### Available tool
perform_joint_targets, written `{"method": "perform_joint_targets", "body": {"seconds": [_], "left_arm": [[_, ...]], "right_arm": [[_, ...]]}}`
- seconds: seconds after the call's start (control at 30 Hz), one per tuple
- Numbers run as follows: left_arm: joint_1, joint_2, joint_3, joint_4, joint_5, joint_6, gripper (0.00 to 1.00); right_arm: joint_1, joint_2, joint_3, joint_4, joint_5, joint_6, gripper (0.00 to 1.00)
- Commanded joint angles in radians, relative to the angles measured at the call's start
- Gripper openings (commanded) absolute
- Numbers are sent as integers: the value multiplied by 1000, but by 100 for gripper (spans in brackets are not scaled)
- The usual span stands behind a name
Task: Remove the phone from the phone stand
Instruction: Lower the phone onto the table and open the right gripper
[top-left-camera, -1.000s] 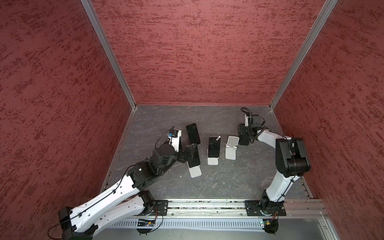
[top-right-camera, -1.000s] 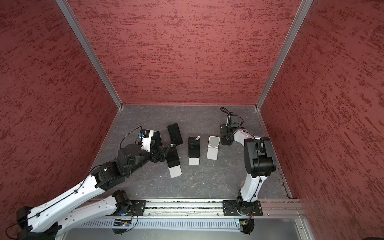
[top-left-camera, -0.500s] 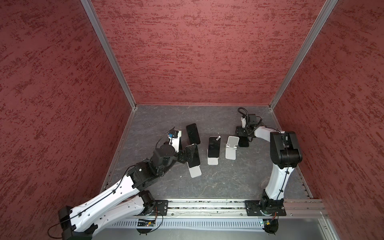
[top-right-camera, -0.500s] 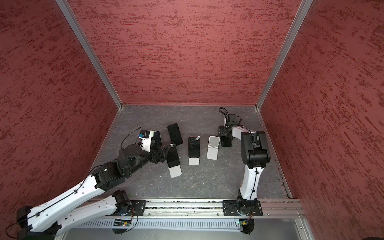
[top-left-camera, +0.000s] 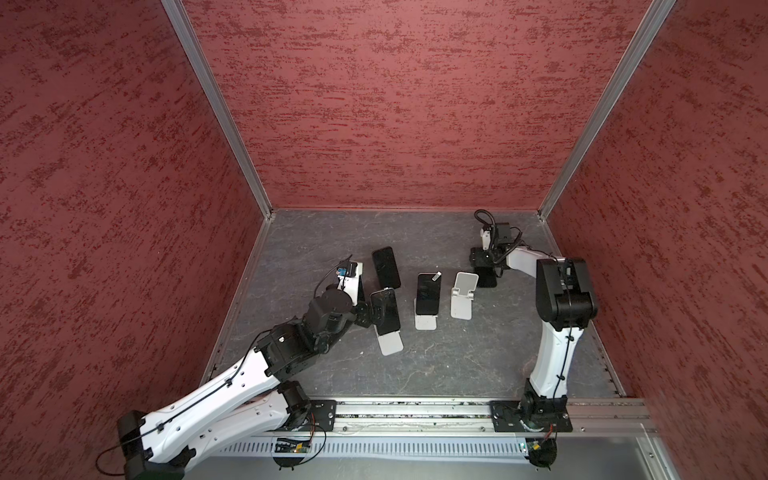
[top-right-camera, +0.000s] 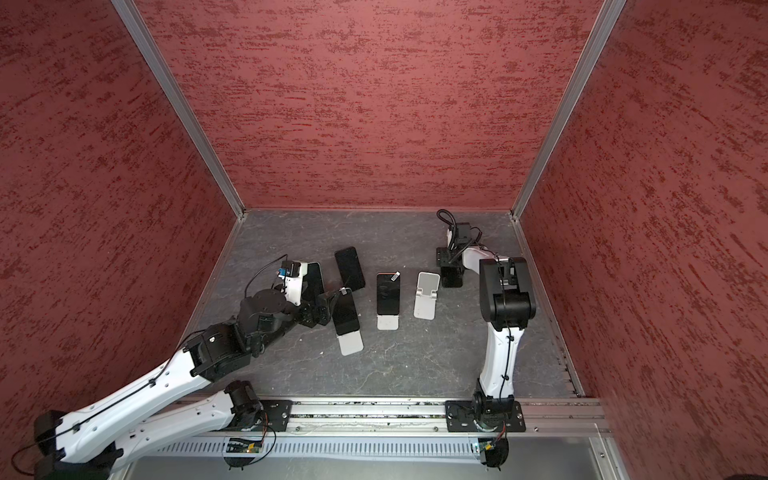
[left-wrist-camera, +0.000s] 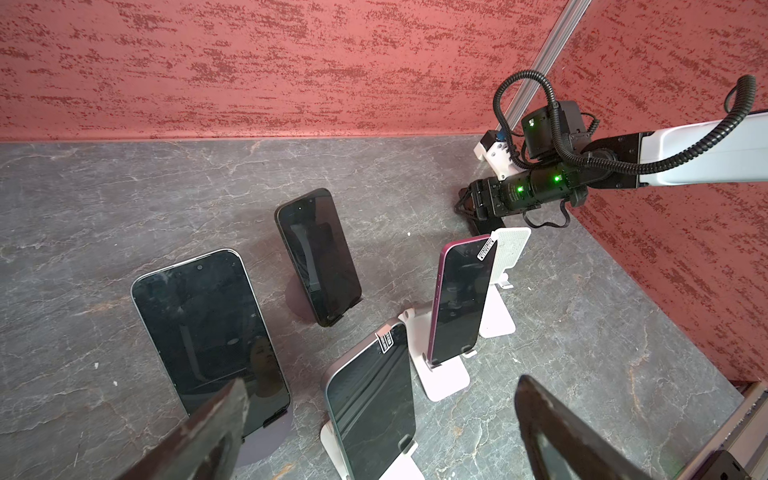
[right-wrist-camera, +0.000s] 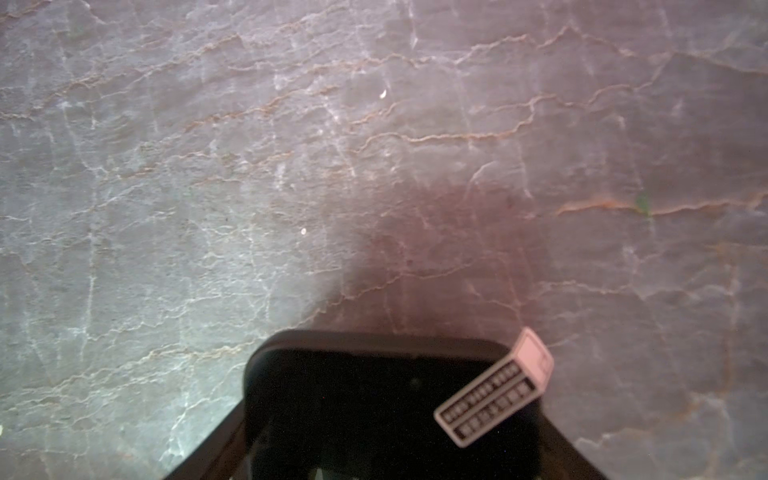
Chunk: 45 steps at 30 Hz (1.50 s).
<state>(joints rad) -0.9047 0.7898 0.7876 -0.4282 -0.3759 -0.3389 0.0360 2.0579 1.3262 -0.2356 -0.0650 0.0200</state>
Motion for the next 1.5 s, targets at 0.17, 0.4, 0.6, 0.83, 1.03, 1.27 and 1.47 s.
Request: {"method": "perform_joint_targets", "body": {"seconds": [0.17, 0.4, 0.6, 0.83, 1.03, 1.27, 1.47], "left_arm": [[-7, 8, 23, 4, -8, 17, 100], [-6, 7, 6, 17, -15, 19, 100], [-7, 6, 2, 17, -12, 18, 100], [-8, -9, -7, 22, -17, 20, 100], [-8, -13, -11, 31, -14, 21, 100], [-8, -14, -11, 25, -14, 21, 100], [-7, -15, -11, 20, -17, 21, 100]], "right_arm": [[-6, 4, -27, -71, 101, 15, 64], [-5, -22, -63, -65, 151, 26, 67], [-4, -20, -64, -68, 156, 27, 69], [1, -9, -58, -68, 153, 16, 72], [1, -4, -58, -68, 144, 9, 73], [2, 2, -48, -87, 144, 0, 76], [2, 20, -38, -102, 151, -7, 78]]}}
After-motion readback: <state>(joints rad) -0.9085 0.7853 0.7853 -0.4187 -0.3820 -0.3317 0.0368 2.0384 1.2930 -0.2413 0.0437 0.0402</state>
